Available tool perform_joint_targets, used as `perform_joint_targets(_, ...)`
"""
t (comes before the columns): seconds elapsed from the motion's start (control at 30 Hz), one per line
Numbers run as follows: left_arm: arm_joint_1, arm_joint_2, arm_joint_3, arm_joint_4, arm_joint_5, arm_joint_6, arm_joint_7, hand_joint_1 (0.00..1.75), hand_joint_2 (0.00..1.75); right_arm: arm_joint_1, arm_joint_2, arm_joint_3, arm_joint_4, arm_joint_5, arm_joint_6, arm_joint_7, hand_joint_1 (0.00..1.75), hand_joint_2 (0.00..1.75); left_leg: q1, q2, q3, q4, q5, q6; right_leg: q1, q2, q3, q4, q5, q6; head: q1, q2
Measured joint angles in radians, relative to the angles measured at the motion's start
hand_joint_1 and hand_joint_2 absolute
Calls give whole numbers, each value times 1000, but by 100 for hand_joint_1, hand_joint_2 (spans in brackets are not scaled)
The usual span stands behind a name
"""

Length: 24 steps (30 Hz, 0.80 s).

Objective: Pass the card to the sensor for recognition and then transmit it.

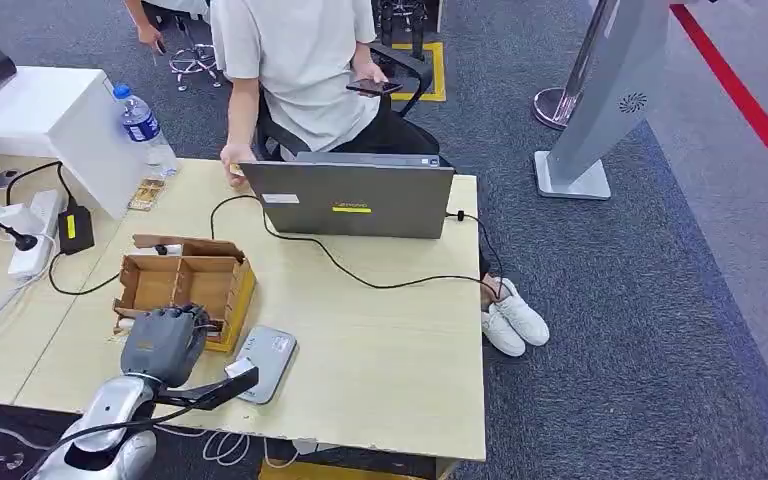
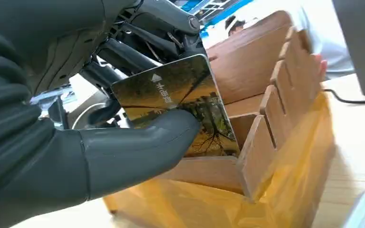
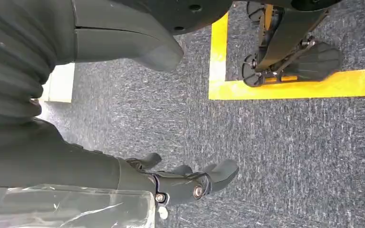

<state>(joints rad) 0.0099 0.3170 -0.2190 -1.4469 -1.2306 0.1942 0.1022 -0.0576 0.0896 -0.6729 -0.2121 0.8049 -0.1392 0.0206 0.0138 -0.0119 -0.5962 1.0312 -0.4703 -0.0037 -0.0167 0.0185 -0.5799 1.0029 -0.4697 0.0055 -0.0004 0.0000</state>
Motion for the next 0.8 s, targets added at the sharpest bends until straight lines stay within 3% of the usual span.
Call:
perform_joint_targets(0.2,0,-5,5,0,8,8,-12,175,175,0,0,0,0,11,0,0,0,175,0,0,0,0,0,0,0,0,0,0,0,0,0,0)
perform_joint_targets(0.4,19,-13,16,-44,0,91,-28,175,175,0,0,-5,0,9,-3,0,0,175,0,0,0,0,0,0,0,0,0,0,0,0,0,0)
perform_joint_targets(0.57,127,31,17,-300,21,173,-102,175,175,3,0,-34,0,-16,-8,-6,0,175,0,0,0,0,0,0,0,1,0,0,0,0,0,0)
perform_joint_targets(0.67,180,68,19,-452,28,263,-137,175,175,5,0,-51,0,-21,-9,-15,0,175,0,0,-1,0,-1,0,0,0,-1,0,-1,0,0,0)
perform_joint_targets(0.73,189,85,26,-537,53,334,-156,175,175,6,0,-58,0,-19,-11,-18,0,175,0,0,0,0,-2,0,0,0,-1,0,-1,0,0,0)
perform_joint_targets(0.8,163,92,37,-585,95,359,-167,175,175,6,0,-61,0,-3,-11,-21,0,175,0,-2,0,0,-1,0,0,-2,-1,0,-1,0,0,0)
